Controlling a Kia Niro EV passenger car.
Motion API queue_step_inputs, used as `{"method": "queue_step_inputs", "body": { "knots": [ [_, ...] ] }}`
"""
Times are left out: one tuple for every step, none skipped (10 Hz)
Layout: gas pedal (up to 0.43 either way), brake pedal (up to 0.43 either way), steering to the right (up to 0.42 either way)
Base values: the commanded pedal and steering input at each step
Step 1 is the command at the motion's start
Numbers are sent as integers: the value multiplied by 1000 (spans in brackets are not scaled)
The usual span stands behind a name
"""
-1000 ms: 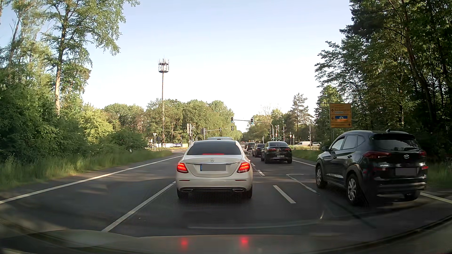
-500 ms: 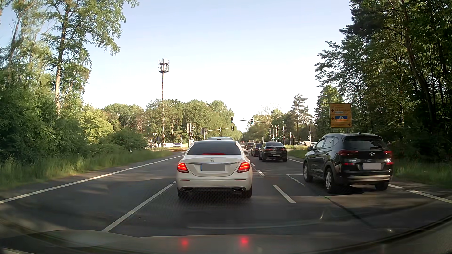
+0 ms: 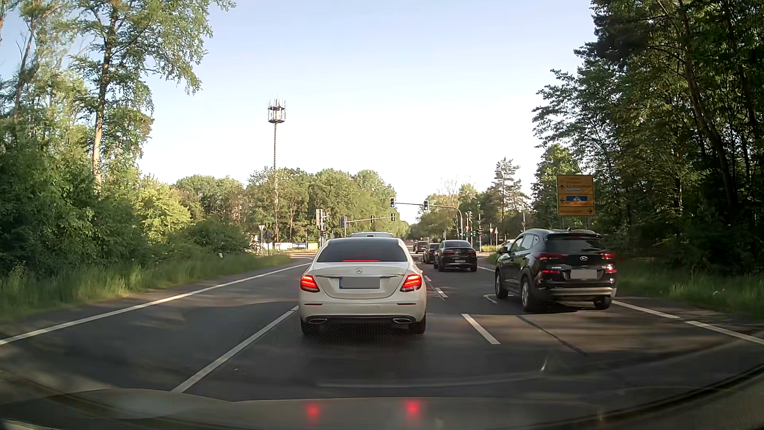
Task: Follow the waypoints while adhering to traffic rules and regulations
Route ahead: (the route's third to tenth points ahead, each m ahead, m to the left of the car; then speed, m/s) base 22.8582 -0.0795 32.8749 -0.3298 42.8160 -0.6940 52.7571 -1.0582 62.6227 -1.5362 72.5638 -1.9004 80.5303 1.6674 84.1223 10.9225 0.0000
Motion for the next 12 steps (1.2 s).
{"method": "queue_step_inputs", "body": {
  "knots": [
    [0, 0, -5],
    [0, 0, -5],
    [0, 0, -5],
    [0, 0, -4],
    [0, 0, -4],
    [0, 0, -4],
    [0, 0, -5],
    [0, 0, -4],
    [0, 0, -5],
    [0, 0, -4],
    [0, 0, -5],
    [0, 0, -5]
  ]
}}
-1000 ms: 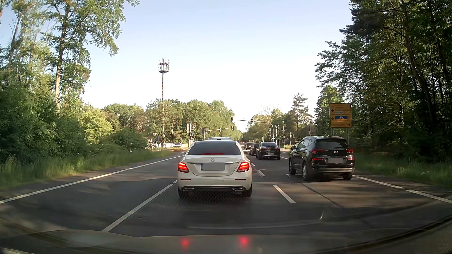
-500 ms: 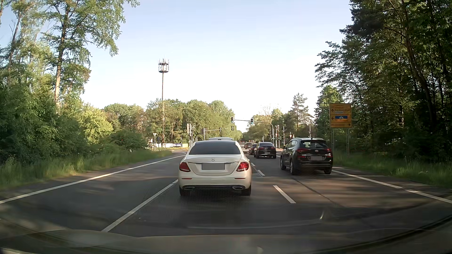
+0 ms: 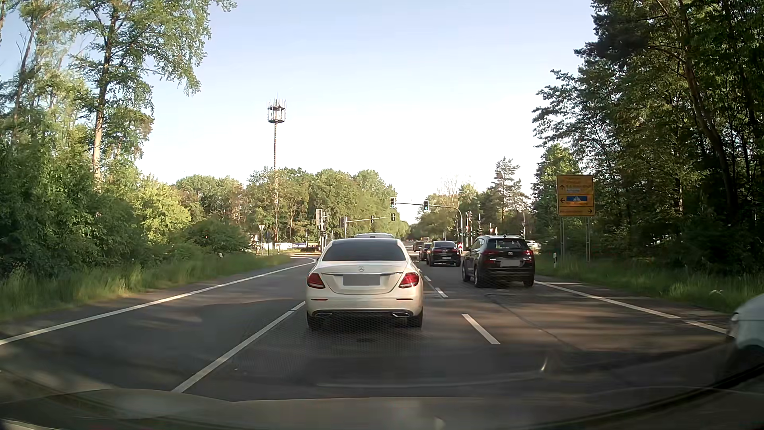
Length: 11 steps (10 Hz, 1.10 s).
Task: Follow the waypoints while adhering to traffic rules and regulations
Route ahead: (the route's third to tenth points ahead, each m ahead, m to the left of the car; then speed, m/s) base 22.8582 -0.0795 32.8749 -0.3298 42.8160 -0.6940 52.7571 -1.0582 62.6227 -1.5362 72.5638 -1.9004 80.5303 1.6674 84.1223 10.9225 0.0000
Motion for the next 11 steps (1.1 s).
{"method": "queue_step_inputs", "body": {
  "knots": [
    [0, 0, -4],
    [0, 0, -5],
    [0, 0, -4],
    [0, 0, -4],
    [0, 0, -5],
    [0, 0, -4],
    [0, 0, -4],
    [0, 0, -4],
    [0, 0, -5],
    [0, 0, -5],
    [0, 0, -5]
  ]
}}
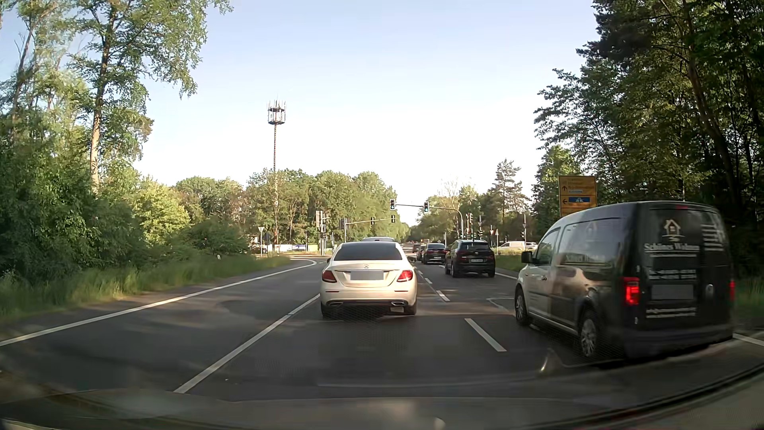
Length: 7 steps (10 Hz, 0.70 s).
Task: Follow the waypoints while adhering to traffic rules and regulations
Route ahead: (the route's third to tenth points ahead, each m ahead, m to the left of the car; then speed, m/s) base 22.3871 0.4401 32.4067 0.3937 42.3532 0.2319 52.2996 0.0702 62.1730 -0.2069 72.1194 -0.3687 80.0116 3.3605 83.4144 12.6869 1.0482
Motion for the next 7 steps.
{"method": "queue_step_inputs", "body": {
  "knots": [
    [0, 0, -5],
    [0, 0, -5],
    [0, 0, -5],
    [0, 0, -5],
    [0, 0, -4],
    [0, 0, -4],
    [0, 0, -5]
  ]
}}
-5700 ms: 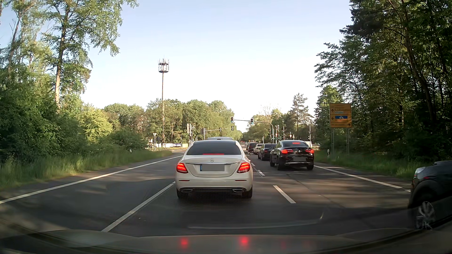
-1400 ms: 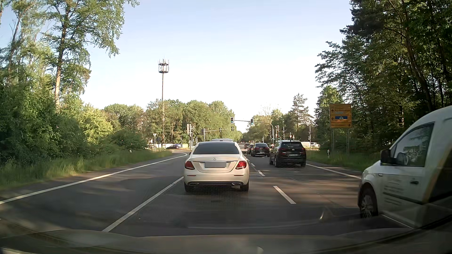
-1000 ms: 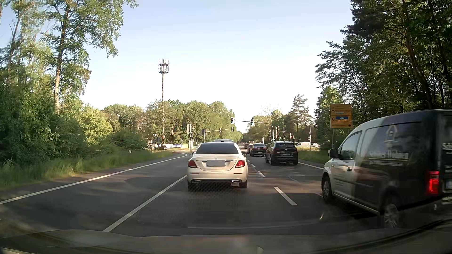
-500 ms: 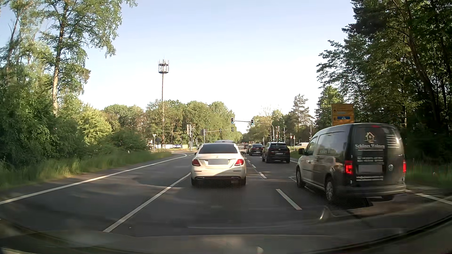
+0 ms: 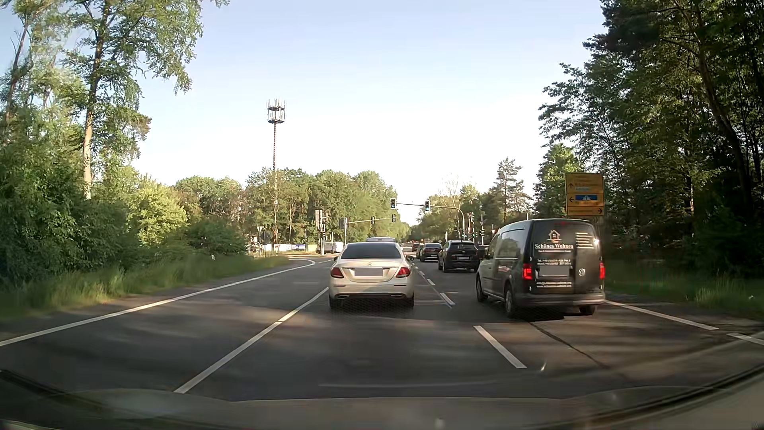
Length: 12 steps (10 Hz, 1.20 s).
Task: Follow the waypoints while adhering to traffic rules and regulations
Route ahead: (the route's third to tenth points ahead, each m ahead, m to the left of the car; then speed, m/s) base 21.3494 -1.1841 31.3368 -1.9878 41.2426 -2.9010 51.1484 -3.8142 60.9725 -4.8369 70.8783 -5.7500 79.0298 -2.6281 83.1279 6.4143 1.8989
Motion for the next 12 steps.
{"method": "queue_step_inputs", "body": {
  "knots": [
    [0, 0, -4],
    [0, 0, -4],
    [0, 0, -4],
    [0, 0, -4],
    [0, 0, -4],
    [0, 0, -4],
    [0, 0, -3],
    [0, 0, -3],
    [0, 0, -3],
    [0, 0, -3],
    [0, 0, -3],
    [0, 0, -3]
  ]
}}
